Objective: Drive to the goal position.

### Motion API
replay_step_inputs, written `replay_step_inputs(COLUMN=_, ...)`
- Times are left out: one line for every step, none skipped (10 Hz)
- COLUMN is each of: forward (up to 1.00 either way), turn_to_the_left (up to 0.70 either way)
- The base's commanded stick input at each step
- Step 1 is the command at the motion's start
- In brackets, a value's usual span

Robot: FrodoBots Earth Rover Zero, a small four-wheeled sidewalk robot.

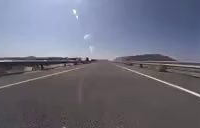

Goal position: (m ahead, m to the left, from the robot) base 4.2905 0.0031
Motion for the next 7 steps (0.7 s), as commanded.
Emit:
replay_step_inputs(forward=1.00, turn_to_the_left=0.00)
replay_step_inputs(forward=1.00, turn_to_the_left=0.00)
replay_step_inputs(forward=1.00, turn_to_the_left=0.00)
replay_step_inputs(forward=1.00, turn_to_the_left=0.00)
replay_step_inputs(forward=1.00, turn_to_the_left=0.00)
replay_step_inputs(forward=1.00, turn_to_the_left=0.00)
replay_step_inputs(forward=1.00, turn_to_the_left=0.00)
